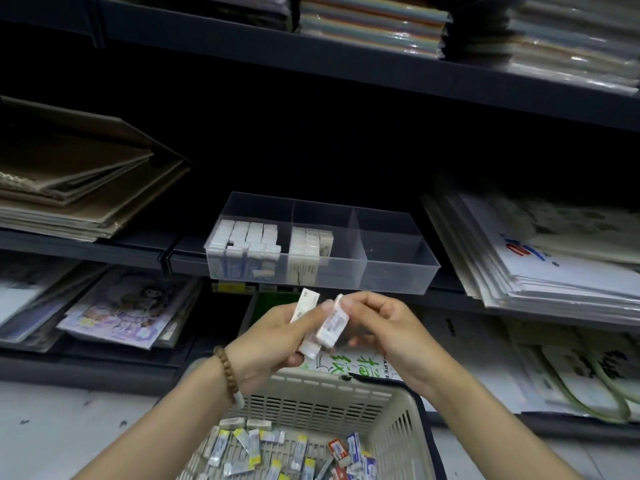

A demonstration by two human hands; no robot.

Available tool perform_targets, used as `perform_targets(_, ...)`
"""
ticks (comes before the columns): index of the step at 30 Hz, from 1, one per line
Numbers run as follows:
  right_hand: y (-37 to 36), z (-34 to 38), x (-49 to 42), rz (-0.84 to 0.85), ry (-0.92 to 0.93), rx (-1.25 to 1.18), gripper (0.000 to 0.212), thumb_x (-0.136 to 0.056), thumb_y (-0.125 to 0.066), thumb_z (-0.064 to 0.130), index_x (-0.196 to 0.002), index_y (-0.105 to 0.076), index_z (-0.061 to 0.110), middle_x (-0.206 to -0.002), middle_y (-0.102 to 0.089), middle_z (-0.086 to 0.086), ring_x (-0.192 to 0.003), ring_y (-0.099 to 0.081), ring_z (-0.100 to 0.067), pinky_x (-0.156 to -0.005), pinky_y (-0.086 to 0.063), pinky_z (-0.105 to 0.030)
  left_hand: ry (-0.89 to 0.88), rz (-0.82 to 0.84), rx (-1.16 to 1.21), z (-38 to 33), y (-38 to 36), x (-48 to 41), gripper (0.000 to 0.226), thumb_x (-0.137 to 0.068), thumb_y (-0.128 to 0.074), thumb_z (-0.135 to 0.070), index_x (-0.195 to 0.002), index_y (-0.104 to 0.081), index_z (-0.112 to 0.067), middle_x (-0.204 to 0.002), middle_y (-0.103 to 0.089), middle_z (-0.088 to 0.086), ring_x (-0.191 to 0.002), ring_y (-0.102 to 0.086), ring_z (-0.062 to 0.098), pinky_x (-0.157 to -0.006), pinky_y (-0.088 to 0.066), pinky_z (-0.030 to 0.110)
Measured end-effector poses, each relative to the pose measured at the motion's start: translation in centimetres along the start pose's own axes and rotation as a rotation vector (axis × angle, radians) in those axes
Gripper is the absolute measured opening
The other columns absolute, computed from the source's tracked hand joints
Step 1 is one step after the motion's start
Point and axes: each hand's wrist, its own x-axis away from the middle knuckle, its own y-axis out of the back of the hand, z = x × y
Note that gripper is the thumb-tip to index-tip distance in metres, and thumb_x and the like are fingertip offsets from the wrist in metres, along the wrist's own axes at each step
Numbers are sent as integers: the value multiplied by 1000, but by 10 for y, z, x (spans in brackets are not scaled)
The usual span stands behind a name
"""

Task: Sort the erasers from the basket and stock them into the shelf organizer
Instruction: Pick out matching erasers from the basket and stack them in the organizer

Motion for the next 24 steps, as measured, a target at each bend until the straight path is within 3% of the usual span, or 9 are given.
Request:
perform_targets(2, 3, 0, -2, -15, -10, -97, 28, -77, -63, 34, -95, -70, 14, -90, -73, -8, -78, -65, -15, -65, -54, -23, 64, -4, 129, -2, 4, -1, 35, -90, -55, -38, -94, -68, -6, -67, -62, 5, -38, -41, 2, -31, -26, 12)
perform_targets(5, 8, 0, -2, -15, -20, -178, 28, -77, -63, 31, -96, -71, 13, -89, -73, -6, -77, -65, -11, -62, -52, -19, 76, -70, 81, 0, 13, -1, 30, -92, -54, -34, -96, -69, -8, -71, -66, 4, -43, -47, 2, -32, -26, 12)
perform_targets(9, 2, -3, -1, 30, -22, -154, 27, -80, -65, 25, -100, -70, 8, -92, -73, -10, -79, -68, -13, -65, -52, -17, 89, -165, 13, 8, 16, -3, 29, -81, -63, -46, -88, -70, -19, -71, -63, -2, -51, -40, 6, -36, -27, 13)
perform_targets(13, -8, -9, -2, -54, 42, -64, 17, -83, -68, 16, -95, -70, 4, -90, -74, -10, -78, -69, -12, -66, -53, -17, 99, -137, 14, 13, 7, -3, 37, -73, -65, -56, -86, -73, -23, -69, -66, -7, -53, -43, 4, -38, -27, 14)
perform_targets(17, -11, -13, -2, -137, 41, -75, 17, -79, -71, 20, -90, -69, 7, -85, -74, -8, -74, -70, -12, -63, -53, -16, 68, -138, -48, 12, 6, -2, 57, -54, -67, -68, -84, -74, -20, -65, -60, -6, -51, -37, 5, -42, -27, 14)
perform_targets(20, -11, -14, -2, -151, 26, -101, 22, -80, -69, 26, -95, -70, 10, -86, -74, -7, -75, -69, -15, -65, -54, -19, 46, -115, -40, 12, 7, -1, 49, -51, -73, -62, -84, -77, -26, -76, -66, -3, -66, -42, 11, -45, -26, 15)
perform_targets(24, -14, -15, 0, -40, -67, -100, 47, -70, -70, 41, -109, -65, 13, -93, -72, -6, -79, -69, -16, -66, -55, -24, 45, -178, 101, 12, 9, -3, 34, -52, -77, -55, -65, -74, -25, -57, -56, -9, -45, -36, 2, -37, -26, 12)
